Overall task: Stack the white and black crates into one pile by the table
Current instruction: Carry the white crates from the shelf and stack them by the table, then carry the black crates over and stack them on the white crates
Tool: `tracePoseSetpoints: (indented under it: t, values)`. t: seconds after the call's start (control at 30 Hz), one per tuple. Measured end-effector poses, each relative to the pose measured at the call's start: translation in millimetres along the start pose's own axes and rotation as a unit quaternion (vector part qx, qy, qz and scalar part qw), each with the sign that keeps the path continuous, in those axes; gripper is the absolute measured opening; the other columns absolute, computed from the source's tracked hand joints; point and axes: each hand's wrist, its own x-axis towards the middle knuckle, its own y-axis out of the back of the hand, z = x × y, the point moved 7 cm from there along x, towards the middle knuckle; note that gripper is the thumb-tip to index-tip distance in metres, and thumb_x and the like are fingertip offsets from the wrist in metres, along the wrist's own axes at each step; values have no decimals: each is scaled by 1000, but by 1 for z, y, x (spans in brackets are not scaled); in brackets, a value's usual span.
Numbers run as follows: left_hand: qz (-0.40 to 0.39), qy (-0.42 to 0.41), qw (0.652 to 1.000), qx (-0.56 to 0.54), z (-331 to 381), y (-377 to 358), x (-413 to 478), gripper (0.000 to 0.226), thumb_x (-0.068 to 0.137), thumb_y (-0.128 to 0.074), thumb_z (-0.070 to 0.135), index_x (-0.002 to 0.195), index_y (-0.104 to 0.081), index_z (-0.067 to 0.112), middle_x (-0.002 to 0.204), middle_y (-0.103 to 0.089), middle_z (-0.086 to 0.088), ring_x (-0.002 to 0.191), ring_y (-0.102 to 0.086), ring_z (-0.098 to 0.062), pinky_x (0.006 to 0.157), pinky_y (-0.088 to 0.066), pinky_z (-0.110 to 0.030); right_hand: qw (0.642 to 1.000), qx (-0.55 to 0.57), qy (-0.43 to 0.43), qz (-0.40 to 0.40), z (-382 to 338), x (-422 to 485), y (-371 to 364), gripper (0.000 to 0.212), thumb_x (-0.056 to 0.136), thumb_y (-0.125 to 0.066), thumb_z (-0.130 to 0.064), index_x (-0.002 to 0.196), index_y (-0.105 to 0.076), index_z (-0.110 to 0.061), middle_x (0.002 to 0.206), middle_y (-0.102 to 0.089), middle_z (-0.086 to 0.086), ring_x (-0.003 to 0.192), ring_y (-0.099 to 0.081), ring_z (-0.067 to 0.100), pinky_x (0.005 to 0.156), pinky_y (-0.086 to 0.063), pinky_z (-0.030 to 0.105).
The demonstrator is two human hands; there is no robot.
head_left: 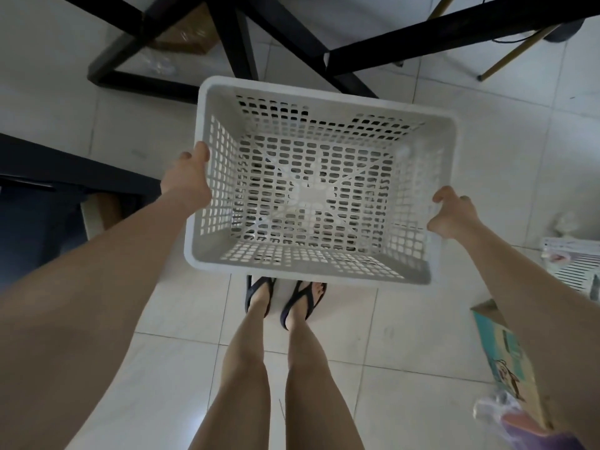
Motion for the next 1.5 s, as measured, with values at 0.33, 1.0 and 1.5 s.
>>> tracePoseSetpoints:
  t: [0.33,1.0,1.5]
  values:
    - [-54,25,998,20,4,1,-23,68,85,-48,-4,143,-23,21,126,-46,-21,110,-52,-40,84,-51,-47,997,-73,-30,19,-23,-34,1,58,81,-58,-8,134,-35,-14,137,-27,16,125,-32,40,86,-42,45]
    - [-36,73,995,52,-151,88,-217,33,94,-44,26,116,-60,7,111,-61,-10,103,-59,-31,70,-46,-34,845,-251,472,10,-331,-324,-39,36,89,-54,-16,125,-53,-17,120,-57,12,106,-58,31,83,-48,35]
    - [43,204,978,-5,-461,75,-532,42,91,-52,21,132,-54,16,134,-55,-6,124,-54,-27,94,-49,-42,711,-391,581,-66,-411,-723,-251,26,87,-59,-22,113,-55,-19,117,-56,7,102,-58,28,88,-51,39]
